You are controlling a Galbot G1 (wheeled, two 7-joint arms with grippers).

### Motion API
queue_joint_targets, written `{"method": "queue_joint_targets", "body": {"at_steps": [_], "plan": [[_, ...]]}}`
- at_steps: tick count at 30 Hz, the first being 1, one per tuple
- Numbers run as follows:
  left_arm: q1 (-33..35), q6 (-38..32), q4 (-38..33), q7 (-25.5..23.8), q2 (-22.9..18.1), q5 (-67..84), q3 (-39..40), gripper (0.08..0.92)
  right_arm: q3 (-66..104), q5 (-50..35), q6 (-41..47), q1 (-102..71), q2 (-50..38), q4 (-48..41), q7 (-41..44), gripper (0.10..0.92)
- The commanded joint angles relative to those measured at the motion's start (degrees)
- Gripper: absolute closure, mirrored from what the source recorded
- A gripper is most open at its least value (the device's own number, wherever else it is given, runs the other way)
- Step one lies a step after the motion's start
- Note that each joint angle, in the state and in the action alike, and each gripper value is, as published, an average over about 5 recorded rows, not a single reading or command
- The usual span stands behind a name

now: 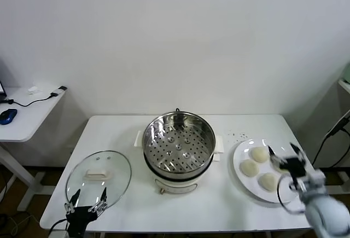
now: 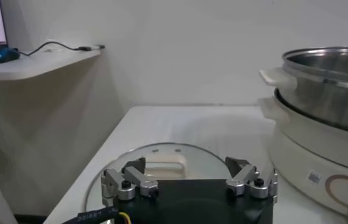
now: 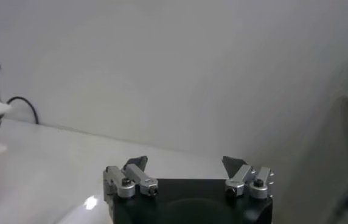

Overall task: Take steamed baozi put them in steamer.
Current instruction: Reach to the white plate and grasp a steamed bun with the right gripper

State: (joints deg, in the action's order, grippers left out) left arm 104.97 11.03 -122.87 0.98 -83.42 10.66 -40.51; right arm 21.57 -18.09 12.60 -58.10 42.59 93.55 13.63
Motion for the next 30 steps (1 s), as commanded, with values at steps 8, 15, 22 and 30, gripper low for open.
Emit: {"method": "queue_joint_targets", "body": {"at_steps": [8, 15, 22, 30], "plan": [[-0.14, -0.38, 0.65, 0.16, -0.45, 0.00, -0.11, 0.177, -71.57, 9.30, -21.41, 73.51, -22.19, -30.44, 55.61, 0.203], [-0.28, -0.22, 1.04, 0.14, -0.82, -0.18, 0.22, 0.177, -90.87, 9.87, -17.66, 82.13, -15.08, -33.94, 54.96, 0.203], [-0.01, -0.31, 1.39, 0.20, -1.54, -0.60, 0.46, 0.177, -93.97, 7.29, -11.66, 79.63, -8.47, -38.83, 49.93, 0.203], [0.25, -0.28, 1.02, 0.33, -2.50, -1.11, 1.01, 0.177, -91.49, -0.23, -5.49, 73.87, -3.77, -39.42, 44.97, 0.203]]}}
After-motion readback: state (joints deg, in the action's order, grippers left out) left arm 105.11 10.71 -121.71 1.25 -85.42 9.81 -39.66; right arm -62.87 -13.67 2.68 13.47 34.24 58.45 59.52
